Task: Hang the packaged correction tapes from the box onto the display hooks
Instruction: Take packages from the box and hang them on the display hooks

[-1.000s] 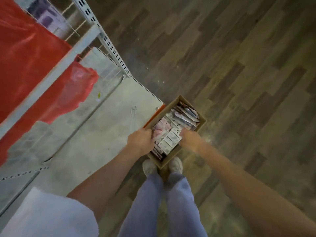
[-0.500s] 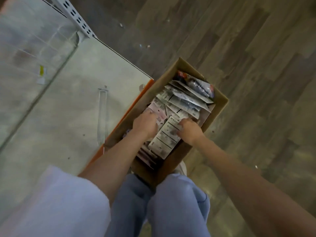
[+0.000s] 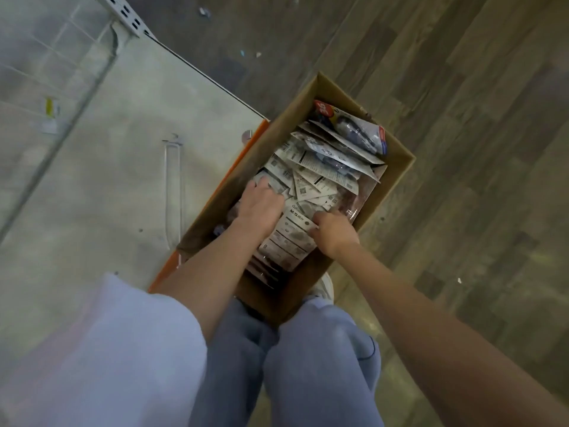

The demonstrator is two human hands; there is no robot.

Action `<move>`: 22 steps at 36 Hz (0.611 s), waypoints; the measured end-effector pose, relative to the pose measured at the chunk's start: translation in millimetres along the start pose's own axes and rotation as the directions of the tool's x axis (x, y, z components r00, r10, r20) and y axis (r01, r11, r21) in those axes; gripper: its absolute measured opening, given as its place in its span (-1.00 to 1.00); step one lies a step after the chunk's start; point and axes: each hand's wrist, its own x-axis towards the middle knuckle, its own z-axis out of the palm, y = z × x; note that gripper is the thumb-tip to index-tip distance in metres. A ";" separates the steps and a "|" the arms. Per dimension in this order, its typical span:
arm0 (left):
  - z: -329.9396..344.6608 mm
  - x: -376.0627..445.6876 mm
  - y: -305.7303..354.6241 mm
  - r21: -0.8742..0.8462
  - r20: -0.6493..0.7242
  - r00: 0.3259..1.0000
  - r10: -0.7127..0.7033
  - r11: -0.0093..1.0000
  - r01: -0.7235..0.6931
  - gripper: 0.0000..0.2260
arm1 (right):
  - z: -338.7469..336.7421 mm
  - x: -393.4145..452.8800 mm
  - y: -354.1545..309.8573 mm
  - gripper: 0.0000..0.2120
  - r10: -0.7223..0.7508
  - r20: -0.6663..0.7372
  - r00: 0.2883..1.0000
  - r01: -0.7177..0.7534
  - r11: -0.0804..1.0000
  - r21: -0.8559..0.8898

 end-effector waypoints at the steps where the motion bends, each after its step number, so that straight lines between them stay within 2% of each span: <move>1: -5.4 -9.7 -3.1 -0.012 0.001 1.000 0.000 1.000 0.000 -0.84 | -3.0 -10.4 -4.0 -0.67 0.006 0.008 1.000 -0.007 0.999 0.034; 5: -35.2 -53.8 -14.3 -0.048 -0.025 0.999 -0.041 0.998 0.040 -0.89 | -22.4 -56.3 -21.7 -0.72 -0.021 0.004 1.000 0.020 0.990 0.139; 9: -72.7 -94.6 -22.0 -0.236 -0.078 0.990 -0.119 0.967 0.097 -0.85 | -53.8 -102.4 -40.1 -0.81 -0.017 -0.026 0.999 0.023 0.976 0.217; 16: -184.9 -168.3 -20.1 -0.450 -0.079 0.988 -0.133 0.889 0.084 -0.80 | -137.8 -189.6 -74.1 -0.92 -0.089 -0.098 0.991 0.111 0.962 0.250; 19: -228.8 -190.7 -19.7 -0.542 -0.102 0.985 -0.142 0.838 0.065 -0.84 | -172.3 -217.8 -90.6 -0.83 -0.165 -0.131 0.978 0.192 0.953 0.235; 22: -264.3 -208.3 -22.2 -0.694 -0.169 0.964 -0.204 0.719 0.031 -0.89 | -204.6 -243.5 -106.0 -0.76 -0.208 -0.171 0.963 0.251 0.923 0.291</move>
